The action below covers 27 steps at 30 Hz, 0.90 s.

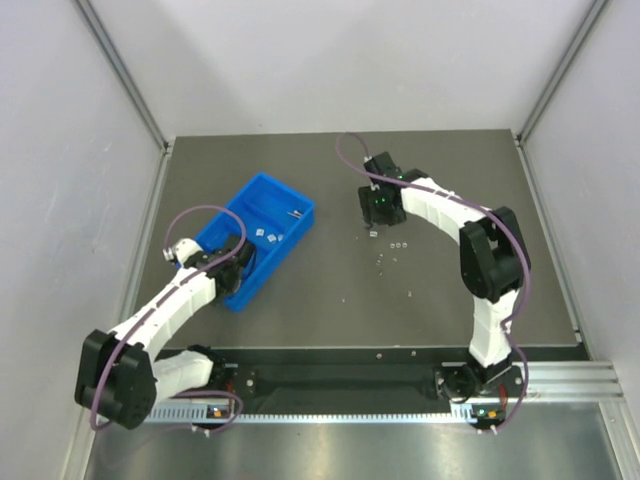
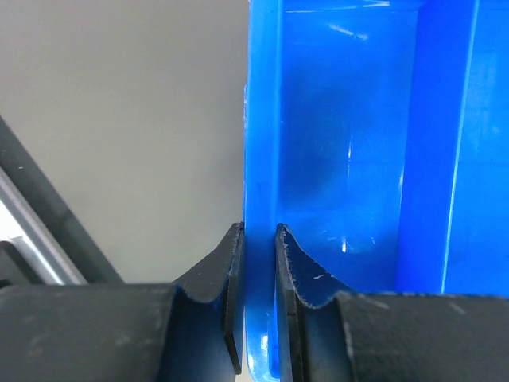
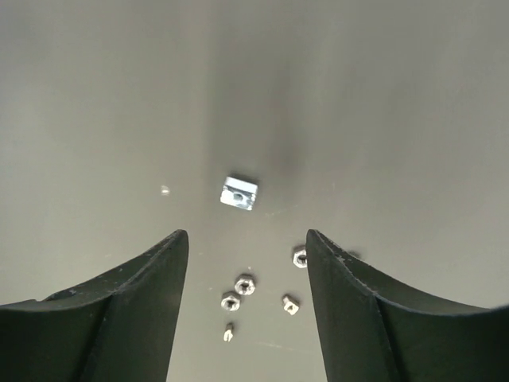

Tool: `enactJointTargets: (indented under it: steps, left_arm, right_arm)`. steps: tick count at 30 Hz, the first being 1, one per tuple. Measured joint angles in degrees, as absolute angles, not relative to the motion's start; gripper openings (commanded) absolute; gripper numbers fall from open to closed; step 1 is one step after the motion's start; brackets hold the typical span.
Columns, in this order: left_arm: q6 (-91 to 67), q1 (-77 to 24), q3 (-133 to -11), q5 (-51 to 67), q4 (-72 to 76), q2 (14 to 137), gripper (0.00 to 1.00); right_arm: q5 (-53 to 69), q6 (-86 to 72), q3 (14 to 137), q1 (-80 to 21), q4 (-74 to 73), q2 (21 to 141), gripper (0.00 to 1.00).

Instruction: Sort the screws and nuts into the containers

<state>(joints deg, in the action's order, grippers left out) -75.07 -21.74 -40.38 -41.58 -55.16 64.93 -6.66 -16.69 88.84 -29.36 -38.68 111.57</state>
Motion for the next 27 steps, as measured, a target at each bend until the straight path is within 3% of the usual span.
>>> enactJointTargets:
  steps: [4,7,9,15,20,27]
  left_arm:
    - [-74.37,-21.41,-40.49,-41.28,-53.95,65.12,0.26]
    - [-72.95,-21.37,-40.05,-40.56,-52.16,63.53,0.52]
    - [-72.27,-21.37,-39.83,-40.16,-50.81,61.3,0.59]
    - [-70.13,-21.37,-39.7,-39.9,-49.04,54.39,0.66]
    - [-69.23,-21.37,-39.7,-40.12,-49.32,52.8,0.67]
    - [-68.14,-21.37,-39.7,-40.82,-49.36,51.4,0.68]
  right_arm:
    - [-7.03,-18.31,85.84,-29.45,-38.61,112.79,0.59]
    - [-7.07,-19.16,84.75,-29.56,-38.57,112.88,0.59]
    - [-7.07,-19.35,84.75,-29.67,-38.24,113.12,0.59]
    - [-7.05,-19.79,84.84,-30.0,-36.82,114.96,0.56]
    - [-7.51,-20.47,85.17,-30.02,-36.47,116.86,0.49]
    - [-7.68,-21.56,85.65,-30.06,-35.22,117.36,0.48]
